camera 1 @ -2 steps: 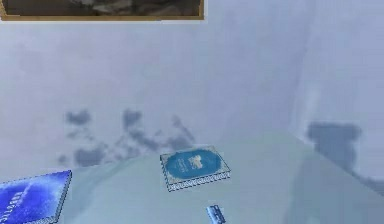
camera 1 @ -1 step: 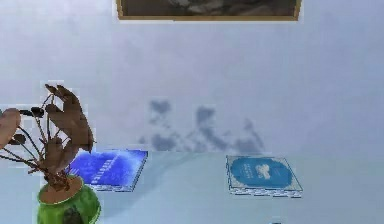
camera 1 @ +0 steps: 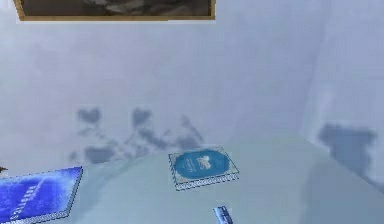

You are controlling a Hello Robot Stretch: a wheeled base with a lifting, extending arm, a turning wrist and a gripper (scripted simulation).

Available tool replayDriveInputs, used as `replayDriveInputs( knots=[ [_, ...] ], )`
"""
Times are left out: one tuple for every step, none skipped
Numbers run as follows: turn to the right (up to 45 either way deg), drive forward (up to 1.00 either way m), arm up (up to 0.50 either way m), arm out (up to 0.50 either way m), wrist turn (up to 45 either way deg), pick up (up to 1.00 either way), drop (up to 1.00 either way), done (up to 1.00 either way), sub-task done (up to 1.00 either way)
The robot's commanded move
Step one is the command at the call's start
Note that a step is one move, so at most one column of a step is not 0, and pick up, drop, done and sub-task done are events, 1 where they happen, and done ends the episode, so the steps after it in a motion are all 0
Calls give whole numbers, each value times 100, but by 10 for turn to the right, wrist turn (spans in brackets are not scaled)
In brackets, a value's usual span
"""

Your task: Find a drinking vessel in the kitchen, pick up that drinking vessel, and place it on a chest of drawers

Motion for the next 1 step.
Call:
replayDriveInputs(
  knots=[
    [-120, 0, 0, 0, 0, 0, 0, 0, 0]
  ],
)
